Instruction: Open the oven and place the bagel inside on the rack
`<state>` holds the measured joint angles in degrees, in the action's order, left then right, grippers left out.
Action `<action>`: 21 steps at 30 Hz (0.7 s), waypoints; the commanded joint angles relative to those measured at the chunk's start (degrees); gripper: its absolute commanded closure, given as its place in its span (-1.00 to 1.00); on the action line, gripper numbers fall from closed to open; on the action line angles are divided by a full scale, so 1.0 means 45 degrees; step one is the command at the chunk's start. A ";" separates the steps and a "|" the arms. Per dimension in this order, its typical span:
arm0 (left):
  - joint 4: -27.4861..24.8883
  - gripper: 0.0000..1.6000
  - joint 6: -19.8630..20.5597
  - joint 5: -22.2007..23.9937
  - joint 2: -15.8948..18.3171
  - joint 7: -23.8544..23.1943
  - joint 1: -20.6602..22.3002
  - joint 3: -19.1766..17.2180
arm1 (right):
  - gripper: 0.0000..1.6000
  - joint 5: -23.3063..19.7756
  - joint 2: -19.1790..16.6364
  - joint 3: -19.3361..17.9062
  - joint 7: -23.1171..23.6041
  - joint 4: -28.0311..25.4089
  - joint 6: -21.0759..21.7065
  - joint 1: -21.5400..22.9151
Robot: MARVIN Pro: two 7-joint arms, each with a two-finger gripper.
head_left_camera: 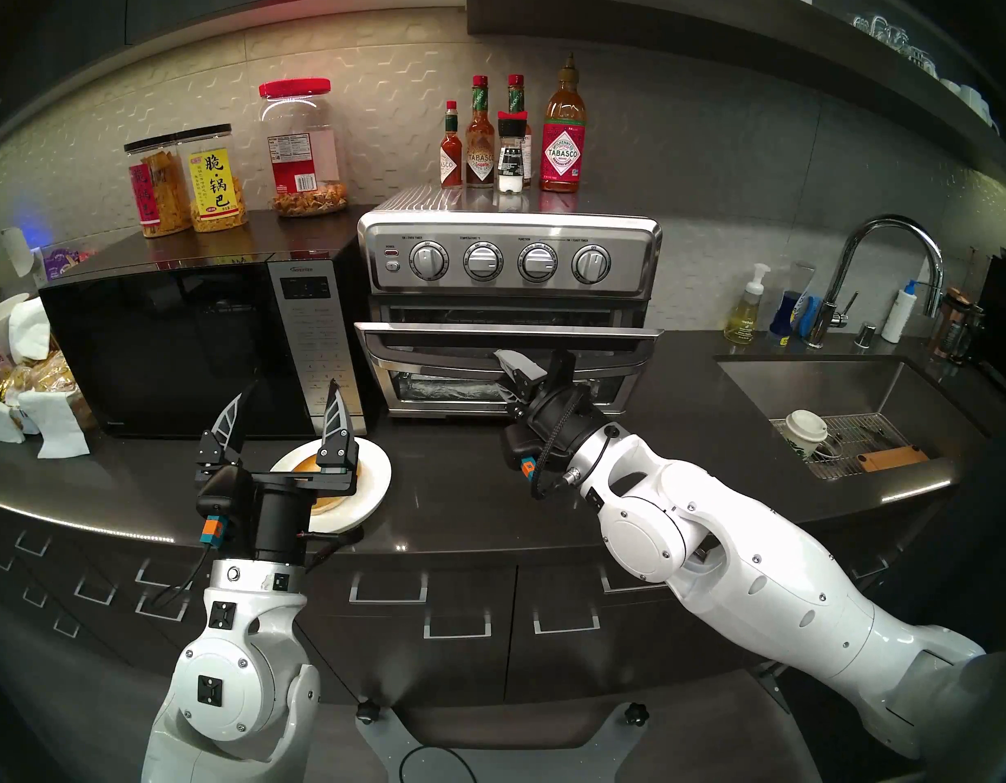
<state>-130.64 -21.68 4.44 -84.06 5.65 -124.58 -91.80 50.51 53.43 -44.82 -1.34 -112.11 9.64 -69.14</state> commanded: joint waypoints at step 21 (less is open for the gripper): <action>-0.0263 -1.00 -0.0030 -0.0009 0.0010 -0.0018 -0.0007 0.0017 | 1.00 0.0084 -0.0562 0.1031 -0.0743 -0.0017 -0.0438 -0.1377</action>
<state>-130.64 -21.68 4.44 -84.06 5.65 -124.58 -91.80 50.44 49.80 -43.02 -4.51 -114.01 8.38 -73.27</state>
